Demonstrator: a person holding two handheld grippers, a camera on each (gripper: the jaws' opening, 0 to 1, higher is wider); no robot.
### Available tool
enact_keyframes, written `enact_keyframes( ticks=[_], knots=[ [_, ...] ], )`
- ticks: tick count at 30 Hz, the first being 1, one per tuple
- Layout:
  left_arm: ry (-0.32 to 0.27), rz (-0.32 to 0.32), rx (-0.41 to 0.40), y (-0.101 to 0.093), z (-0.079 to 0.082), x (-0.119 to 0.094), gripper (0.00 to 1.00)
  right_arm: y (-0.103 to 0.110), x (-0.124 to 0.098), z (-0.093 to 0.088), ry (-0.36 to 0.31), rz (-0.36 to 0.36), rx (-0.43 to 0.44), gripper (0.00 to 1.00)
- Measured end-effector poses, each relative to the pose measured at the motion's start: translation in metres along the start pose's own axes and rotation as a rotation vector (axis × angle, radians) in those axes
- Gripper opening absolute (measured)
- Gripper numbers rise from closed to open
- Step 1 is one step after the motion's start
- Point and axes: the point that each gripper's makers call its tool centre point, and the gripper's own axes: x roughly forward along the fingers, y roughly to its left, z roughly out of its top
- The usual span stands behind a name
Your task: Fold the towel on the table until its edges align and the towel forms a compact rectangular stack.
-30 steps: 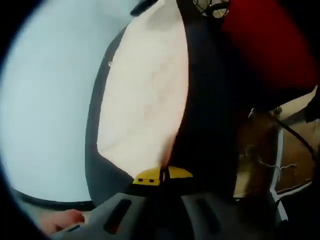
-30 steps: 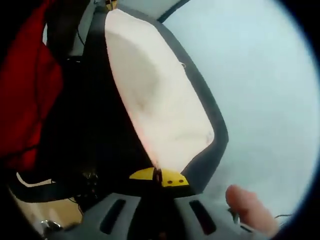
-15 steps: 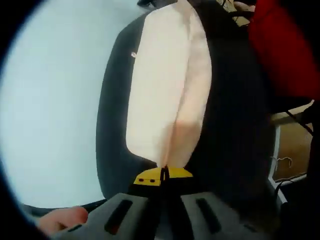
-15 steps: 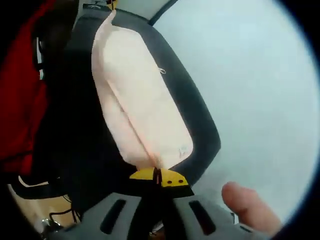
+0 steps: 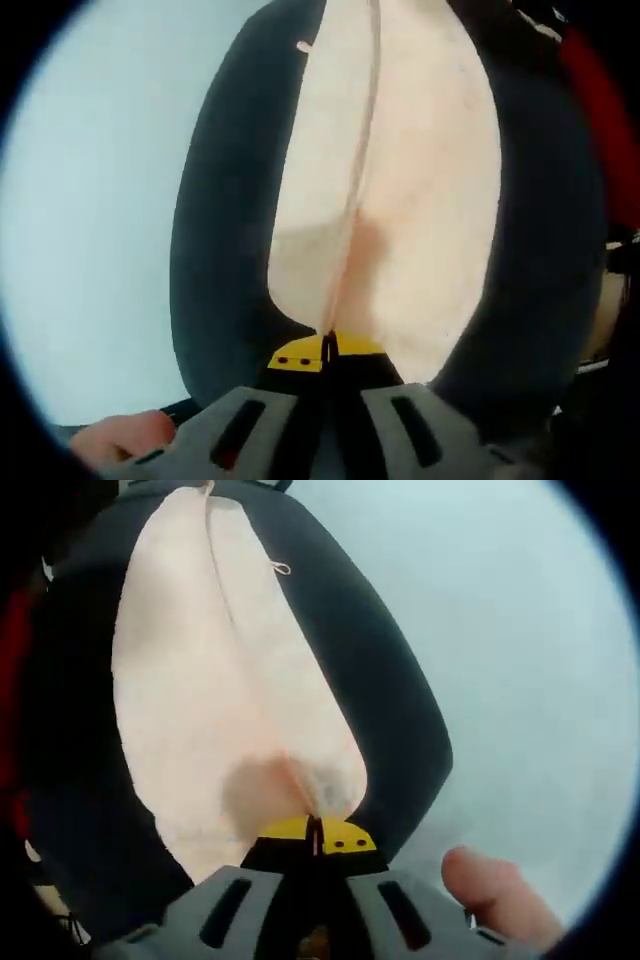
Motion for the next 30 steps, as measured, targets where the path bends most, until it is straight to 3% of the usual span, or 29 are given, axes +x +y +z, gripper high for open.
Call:
enact_keyframes(
  ticks=[6, 13, 23, 30],
  knots=[
    [0.022, 0.022, 0.004, 0.017, 0.001, 0.020, 0.00, -0.022, 0.021, 0.008, 0.010, -0.013, -0.004, 0.00],
    [0.003, 0.073, -0.031, 0.038, 0.006, 0.035, 0.00, -0.036, 0.037, 0.010, 0.012, -0.016, -0.005, 0.00],
    [0.012, 0.027, -0.050, 0.039, 0.001, 0.055, 0.00, -0.052, 0.060, 0.020, 0.011, -0.033, 0.003, 0.00],
    [0.007, 0.014, -0.070, 0.051, 0.003, 0.063, 0.00, -0.055, 0.072, 0.019, 0.035, -0.023, 0.039, 0.00]
  ],
)
